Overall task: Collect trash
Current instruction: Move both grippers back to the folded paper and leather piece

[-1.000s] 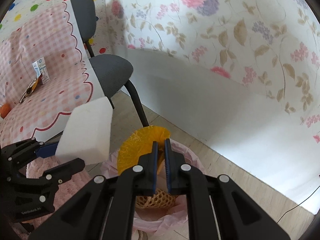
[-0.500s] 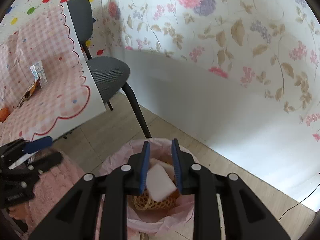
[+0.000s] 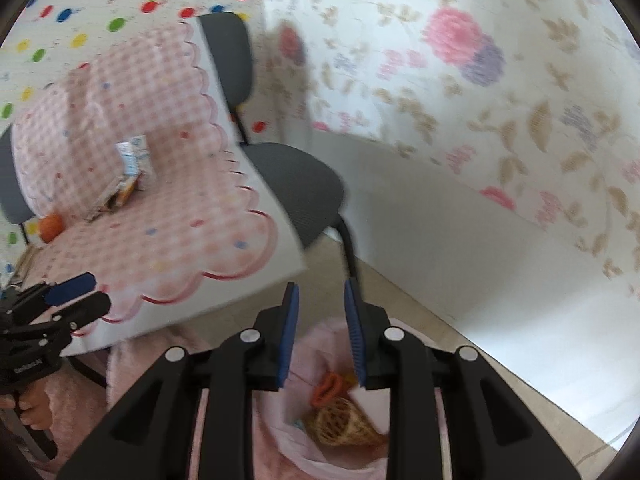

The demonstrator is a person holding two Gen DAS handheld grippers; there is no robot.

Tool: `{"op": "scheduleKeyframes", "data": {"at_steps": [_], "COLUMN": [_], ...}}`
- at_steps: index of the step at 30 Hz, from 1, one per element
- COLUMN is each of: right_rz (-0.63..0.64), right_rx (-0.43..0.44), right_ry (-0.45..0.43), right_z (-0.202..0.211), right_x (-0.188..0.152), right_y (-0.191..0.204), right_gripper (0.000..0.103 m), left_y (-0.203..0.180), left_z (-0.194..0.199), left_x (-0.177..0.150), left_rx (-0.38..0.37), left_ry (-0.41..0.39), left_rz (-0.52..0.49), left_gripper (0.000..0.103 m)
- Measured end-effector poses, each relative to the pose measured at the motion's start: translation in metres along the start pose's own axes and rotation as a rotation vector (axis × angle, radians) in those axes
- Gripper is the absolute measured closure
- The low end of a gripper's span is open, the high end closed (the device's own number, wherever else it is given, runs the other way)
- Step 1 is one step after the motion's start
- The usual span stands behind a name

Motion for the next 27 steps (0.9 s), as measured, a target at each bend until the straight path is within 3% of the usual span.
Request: {"op": "scheduleKeyframes", "data": {"at_steps": [7,9,14,17,27], "right_rz": [0.105,0.139,0.197,0.226,0.23], "right_rx": [0.143,0.18,0.245,0.275,0.349], "right_ry": [0.033,0.035,0.05,0.063,0.107], "right_z": [-0.016,-0.022,-0.039,-0.051,-0.097], "right_x": [0.013,0.018,0.025,0.027,0.039], "right_y": [0.073,0.096,0.146,0.17,0.221], "right_gripper": [0.077,0.07,0.065,0.057,0.052], "left_y": [0.07,0.09,0.145,0.173,0.222], "left_z": [0.035,0.043,0.063,0.068,0.062], "left_x": [-0.013,-0.018,-0.031,-0.035,-0.033], "left_rx": [0.16,0.214,0.316,0.376,0.457], "left_ry": [-0.021,-0.015,-0.003,0.015,0.083], "left_rz": [0.104,0.131,0.227,0.251,0.281], "left_gripper": [0.044,0.043,0.043,0.043,0.04]}}
Point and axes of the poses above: each gripper's, at about its wrist camera, not at the fingertips, and z roughly against the way its jaws point, y to its left, x to its top, the point moved 8 cm from there along -z, roughly the way its jaws point, and after that the axes turned 12 degrees about -z, right-handed, at the moved point
